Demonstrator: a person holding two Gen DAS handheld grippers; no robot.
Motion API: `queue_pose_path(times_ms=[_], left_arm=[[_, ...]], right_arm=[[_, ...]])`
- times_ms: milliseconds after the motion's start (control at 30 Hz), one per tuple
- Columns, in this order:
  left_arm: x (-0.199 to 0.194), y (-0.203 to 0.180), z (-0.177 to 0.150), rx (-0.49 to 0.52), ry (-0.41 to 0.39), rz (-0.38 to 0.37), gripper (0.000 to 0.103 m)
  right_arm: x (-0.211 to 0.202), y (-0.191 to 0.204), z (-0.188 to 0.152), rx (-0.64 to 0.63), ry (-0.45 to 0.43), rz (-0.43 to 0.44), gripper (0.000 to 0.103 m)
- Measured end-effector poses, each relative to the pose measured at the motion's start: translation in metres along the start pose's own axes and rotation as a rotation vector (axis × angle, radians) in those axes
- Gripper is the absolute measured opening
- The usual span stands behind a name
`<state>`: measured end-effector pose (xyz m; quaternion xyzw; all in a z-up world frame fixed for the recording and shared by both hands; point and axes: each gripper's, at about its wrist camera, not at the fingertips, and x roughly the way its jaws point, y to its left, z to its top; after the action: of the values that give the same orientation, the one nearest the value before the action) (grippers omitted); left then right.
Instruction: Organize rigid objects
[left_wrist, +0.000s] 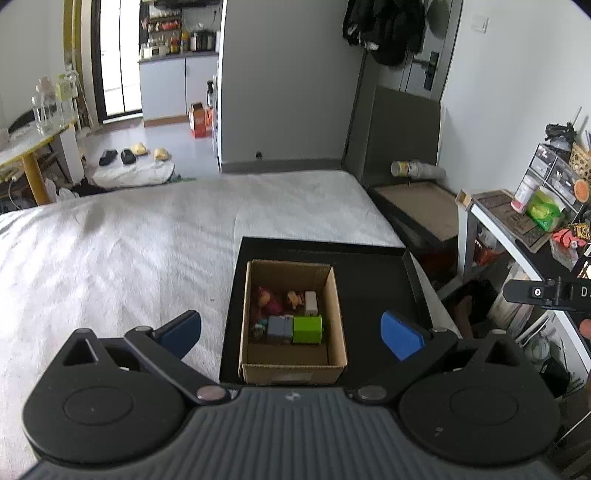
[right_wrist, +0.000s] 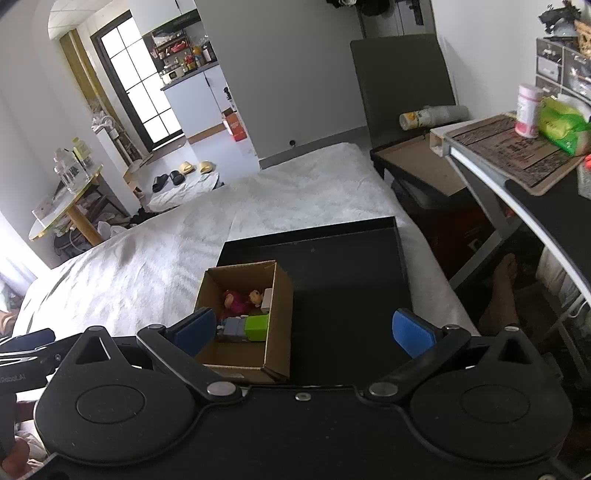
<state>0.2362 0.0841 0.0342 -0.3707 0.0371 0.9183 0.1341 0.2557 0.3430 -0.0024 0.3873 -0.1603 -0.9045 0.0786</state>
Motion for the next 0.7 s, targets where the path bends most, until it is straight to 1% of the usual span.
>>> queue_pose_path(times_ms=[267,467,567,700], left_arm=[[-0.015,-0.005,-0.008,0.010,-0.027,0.025,0.103],[-0.017,-0.006,-0.015,-0.001,-0.041,0.038,0.103],[-0.016,-0.004,-0.020,-0.023,-0.038,0.027,0.103],[-0.014,-0.001,-0.027,-0.023,-0.032,0.035,0.103]], right_arm=[[-0.014,-0.002,-0.013,-0.011,-0.023,-0.042,0.103],[-0.016,0.000,-0.024,-0.032,-0.018,-0.050,0.103],[-0.015,0.003,-0.030,-0.050,-0.008,-0.056,0.103],[-0.013,0.005,-0.036,-0.060,0.007,-0.068,0.103]])
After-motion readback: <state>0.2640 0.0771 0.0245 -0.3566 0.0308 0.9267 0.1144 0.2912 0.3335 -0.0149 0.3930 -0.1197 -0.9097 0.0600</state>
